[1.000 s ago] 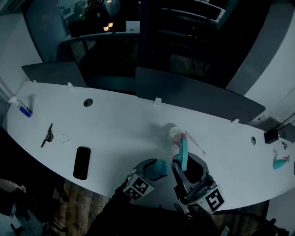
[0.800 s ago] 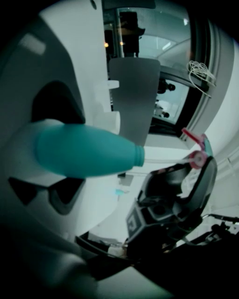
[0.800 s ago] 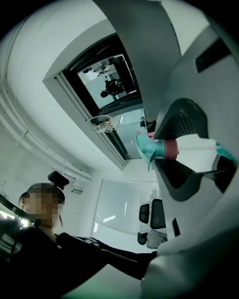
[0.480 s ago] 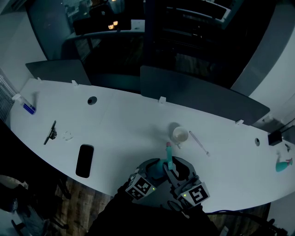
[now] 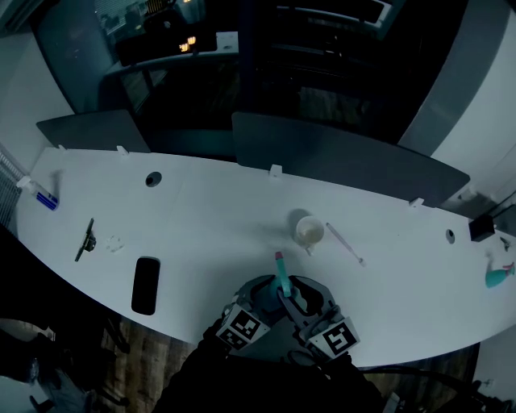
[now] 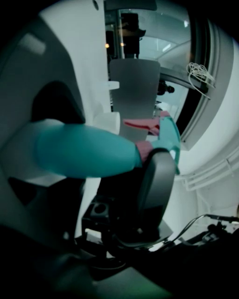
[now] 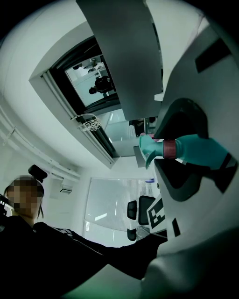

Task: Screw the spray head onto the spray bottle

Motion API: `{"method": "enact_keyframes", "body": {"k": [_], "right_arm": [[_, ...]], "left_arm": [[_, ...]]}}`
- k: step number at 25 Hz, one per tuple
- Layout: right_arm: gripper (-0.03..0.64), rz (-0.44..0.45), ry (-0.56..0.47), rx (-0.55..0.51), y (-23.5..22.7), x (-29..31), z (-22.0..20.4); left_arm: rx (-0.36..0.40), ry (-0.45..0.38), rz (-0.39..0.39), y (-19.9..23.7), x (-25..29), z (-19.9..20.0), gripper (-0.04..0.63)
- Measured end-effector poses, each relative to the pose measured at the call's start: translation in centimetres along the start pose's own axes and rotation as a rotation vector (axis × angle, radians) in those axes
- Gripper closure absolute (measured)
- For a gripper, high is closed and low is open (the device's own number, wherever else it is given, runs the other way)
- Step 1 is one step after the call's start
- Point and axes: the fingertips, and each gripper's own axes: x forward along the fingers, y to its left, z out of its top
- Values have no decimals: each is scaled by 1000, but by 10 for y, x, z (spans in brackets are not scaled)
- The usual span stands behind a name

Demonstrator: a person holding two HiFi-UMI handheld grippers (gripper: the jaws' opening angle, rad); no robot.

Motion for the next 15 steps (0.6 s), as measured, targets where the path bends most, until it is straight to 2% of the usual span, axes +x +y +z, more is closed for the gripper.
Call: {"method": "enact_keyframes", "body": {"k": [9, 15], "right_arm": [[485, -13, 11, -22, -3, -6, -2], [485, 13, 41, -42, 1, -5, -4]], "left_arm": [[-2, 5, -6, -2, 4, -1, 232], [-10, 3, -2, -3, 2, 0, 232]]}}
